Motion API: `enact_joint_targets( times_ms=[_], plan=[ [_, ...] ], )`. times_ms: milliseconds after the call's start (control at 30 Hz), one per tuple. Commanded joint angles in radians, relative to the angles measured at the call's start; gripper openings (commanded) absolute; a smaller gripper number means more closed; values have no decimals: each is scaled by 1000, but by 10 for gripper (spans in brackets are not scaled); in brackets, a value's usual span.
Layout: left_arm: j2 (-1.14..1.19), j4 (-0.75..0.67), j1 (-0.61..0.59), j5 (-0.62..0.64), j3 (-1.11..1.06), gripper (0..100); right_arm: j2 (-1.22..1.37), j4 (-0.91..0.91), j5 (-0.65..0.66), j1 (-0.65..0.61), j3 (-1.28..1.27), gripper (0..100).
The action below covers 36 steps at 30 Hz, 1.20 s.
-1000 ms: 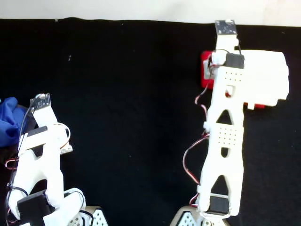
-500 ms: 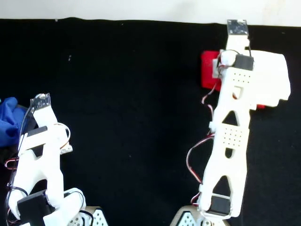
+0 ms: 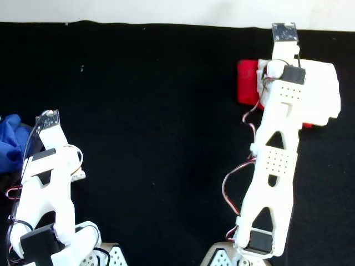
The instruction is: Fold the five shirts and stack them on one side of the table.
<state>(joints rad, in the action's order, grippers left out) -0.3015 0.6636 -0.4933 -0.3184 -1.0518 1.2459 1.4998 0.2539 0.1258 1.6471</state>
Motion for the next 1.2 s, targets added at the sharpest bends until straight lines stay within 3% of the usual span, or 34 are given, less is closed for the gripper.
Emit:
enact_joint_targets(
  times_ms=[0, 233, 433, 700, 1167],
  plan=[
    [2, -37, 10, -8, 1, 9, -22, -7, 12, 8, 101, 8],
    [2, -37, 10, -8, 1, 9, -35, -5, 12, -4, 104, 19],
    [2, -37, 10, -8, 1, 9, -44, 50, 11, -28, 113, 215],
    [2, -37, 10, -8, 1, 9, -25, 16, 14, -73, 101, 179],
    [2, -37, 10, -8, 1, 9, 71, -36, 103, 31, 102, 177]
  ],
)
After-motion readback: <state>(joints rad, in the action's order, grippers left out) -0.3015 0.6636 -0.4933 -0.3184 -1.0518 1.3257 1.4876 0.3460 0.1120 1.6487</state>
